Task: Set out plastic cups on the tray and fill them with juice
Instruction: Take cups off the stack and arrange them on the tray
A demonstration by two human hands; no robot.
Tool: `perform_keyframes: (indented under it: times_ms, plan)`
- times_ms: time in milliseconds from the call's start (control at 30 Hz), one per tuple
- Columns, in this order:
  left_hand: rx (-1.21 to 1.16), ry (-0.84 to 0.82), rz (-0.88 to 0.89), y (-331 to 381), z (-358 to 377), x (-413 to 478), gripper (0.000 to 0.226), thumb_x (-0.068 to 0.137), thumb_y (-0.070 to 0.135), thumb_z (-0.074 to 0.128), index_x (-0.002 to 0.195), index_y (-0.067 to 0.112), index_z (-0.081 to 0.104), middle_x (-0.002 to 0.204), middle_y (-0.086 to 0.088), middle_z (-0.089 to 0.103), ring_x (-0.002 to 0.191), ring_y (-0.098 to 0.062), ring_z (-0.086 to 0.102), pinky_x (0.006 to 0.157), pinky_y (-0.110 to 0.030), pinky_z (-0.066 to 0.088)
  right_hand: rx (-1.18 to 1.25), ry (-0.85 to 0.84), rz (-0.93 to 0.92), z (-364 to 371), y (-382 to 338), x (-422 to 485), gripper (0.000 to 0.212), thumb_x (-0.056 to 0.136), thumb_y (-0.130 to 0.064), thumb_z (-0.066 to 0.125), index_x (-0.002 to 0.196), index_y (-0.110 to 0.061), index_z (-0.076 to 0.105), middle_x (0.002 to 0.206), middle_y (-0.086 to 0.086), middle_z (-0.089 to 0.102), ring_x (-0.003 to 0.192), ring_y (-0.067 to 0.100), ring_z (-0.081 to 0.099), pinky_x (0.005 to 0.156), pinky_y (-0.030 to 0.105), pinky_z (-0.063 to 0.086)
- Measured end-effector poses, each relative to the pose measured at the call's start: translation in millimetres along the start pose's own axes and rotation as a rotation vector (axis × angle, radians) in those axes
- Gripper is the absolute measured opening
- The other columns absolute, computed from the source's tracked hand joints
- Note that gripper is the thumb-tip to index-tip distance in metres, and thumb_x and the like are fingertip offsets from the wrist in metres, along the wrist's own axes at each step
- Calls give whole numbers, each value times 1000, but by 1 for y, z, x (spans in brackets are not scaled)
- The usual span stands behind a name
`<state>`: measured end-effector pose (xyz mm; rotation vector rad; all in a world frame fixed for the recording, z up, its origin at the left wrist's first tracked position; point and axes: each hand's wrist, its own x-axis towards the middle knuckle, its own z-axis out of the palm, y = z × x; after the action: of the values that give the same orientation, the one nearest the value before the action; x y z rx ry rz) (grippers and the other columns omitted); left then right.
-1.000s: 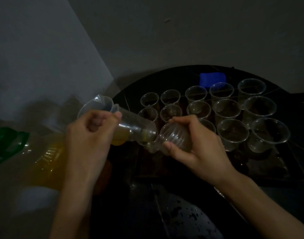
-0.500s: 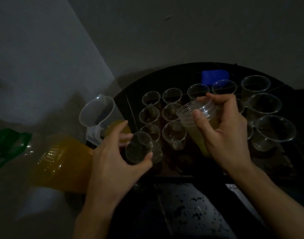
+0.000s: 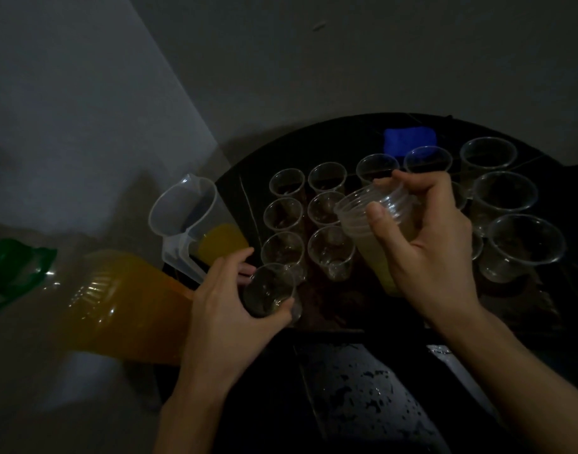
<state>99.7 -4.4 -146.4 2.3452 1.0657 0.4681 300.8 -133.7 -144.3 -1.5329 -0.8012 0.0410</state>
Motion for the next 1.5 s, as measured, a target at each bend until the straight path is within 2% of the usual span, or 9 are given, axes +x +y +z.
perform_keyframes:
  times_ms: [100, 233, 433, 600, 767, 967, 1267, 1500]
  plan:
    - [-6, 0, 15, 2, 4, 0, 86, 62, 50, 86, 136, 40, 44, 118, 20, 54, 106, 9, 53, 81, -9, 37, -6, 3, -3, 0, 0, 0, 43, 89, -47, 58, 120, -20, 46, 115, -12, 63, 99, -11, 61, 76, 3, 45]
    - [4, -13, 34, 4, 7, 0, 73, 61, 52, 85, 117, 58, 39, 114, 23, 54, 106, 9, 54, 78, -7, 39, -12, 2, -5, 1, 0, 0, 45, 89, -48, 58, 121, -18, 47, 115, -12, 64, 100, -10, 61, 78, 4, 45]
    - [50, -59, 34, -3, 10, -1, 79, 62, 48, 90, 124, 50, 42, 113, 27, 50, 106, 14, 49, 77, -8, 37, -5, 4, -7, 1, -1, 0, 43, 90, -46, 59, 121, -19, 46, 115, -10, 64, 99, -10, 61, 77, 4, 45]
    - [37, -53, 44, -5, 12, 0, 73, 63, 49, 89, 118, 54, 41, 109, 33, 47, 105, 19, 45, 77, -8, 37, -4, 6, -3, 1, 0, -1, 44, 90, -47, 59, 121, -19, 46, 115, -13, 63, 99, -8, 62, 77, 5, 46]
    - [28, -26, 53, -9, 15, 0, 67, 64, 50, 88, 119, 50, 49, 115, 27, 52, 110, 12, 50, 83, -12, 40, -5, 5, 2, -1, 0, 0, 45, 89, -48, 58, 121, -20, 45, 116, -12, 63, 100, -9, 62, 77, 4, 46]
    - [31, -6, 47, -11, 15, 0, 66, 64, 54, 87, 120, 45, 53, 114, 30, 50, 108, 15, 48, 82, -11, 39, -2, 13, 2, -1, 0, 0, 45, 89, -50, 58, 120, -20, 46, 114, -16, 62, 100, -10, 61, 77, 4, 45]
    - [35, -2, 23, -11, 15, -1, 69, 61, 60, 86, 120, 46, 53, 114, 26, 52, 106, 11, 50, 84, -17, 45, 19, 13, -3, -2, -2, 0, 42, 90, -42, 60, 120, -18, 45, 113, -16, 61, 98, -15, 60, 76, 2, 44]
    - [9, 0, 13, -8, 13, -1, 68, 61, 57, 88, 117, 49, 51, 114, 28, 52, 105, 10, 51, 83, -17, 46, 30, 1, 2, -1, -1, -1, 43, 90, -44, 60, 120, -18, 45, 114, -14, 62, 99, -10, 62, 76, 4, 46]
